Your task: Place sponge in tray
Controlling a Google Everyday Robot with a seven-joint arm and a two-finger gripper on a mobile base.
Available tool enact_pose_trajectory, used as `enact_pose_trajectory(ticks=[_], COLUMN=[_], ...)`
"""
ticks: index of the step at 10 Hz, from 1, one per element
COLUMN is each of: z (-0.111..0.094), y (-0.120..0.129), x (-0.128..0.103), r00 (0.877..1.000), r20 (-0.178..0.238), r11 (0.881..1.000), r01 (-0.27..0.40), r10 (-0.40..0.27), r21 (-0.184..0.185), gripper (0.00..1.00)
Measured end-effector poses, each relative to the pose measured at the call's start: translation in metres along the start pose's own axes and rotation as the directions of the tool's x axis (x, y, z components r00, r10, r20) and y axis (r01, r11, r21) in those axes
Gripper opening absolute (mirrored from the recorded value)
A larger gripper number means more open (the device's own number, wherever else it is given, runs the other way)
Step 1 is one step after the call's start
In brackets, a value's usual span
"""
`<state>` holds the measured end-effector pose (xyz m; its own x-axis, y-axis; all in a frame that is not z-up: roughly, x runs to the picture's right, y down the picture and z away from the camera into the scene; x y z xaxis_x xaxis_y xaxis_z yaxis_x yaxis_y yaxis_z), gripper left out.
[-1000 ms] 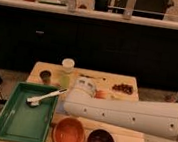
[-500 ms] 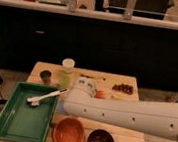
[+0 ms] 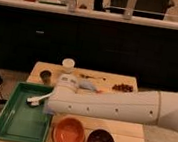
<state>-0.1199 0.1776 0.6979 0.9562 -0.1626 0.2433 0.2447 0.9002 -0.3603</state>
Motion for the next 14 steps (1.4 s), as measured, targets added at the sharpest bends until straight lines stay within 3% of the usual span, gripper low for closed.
enact_pose_trajectory(ticks=[1,4,12,14], z=[0.004,0.017,0.054,0.069], y=[-0.004,-0.007,0.008,0.008], x=[-0.027,-0.067,-0.118,-0.117], r00=[0.999,0.989,0.958,0.956], r20=[0.015,0.053,0.114,0.118], r11=[0.999,0.989,0.953,0.946], r01=[0.044,0.142,0.277,0.284], r10=[-0.044,-0.141,-0.264,-0.267], r21=[-0.004,-0.03,-0.124,-0.159], gripper=[0.0,0.0,0.0,0.0])
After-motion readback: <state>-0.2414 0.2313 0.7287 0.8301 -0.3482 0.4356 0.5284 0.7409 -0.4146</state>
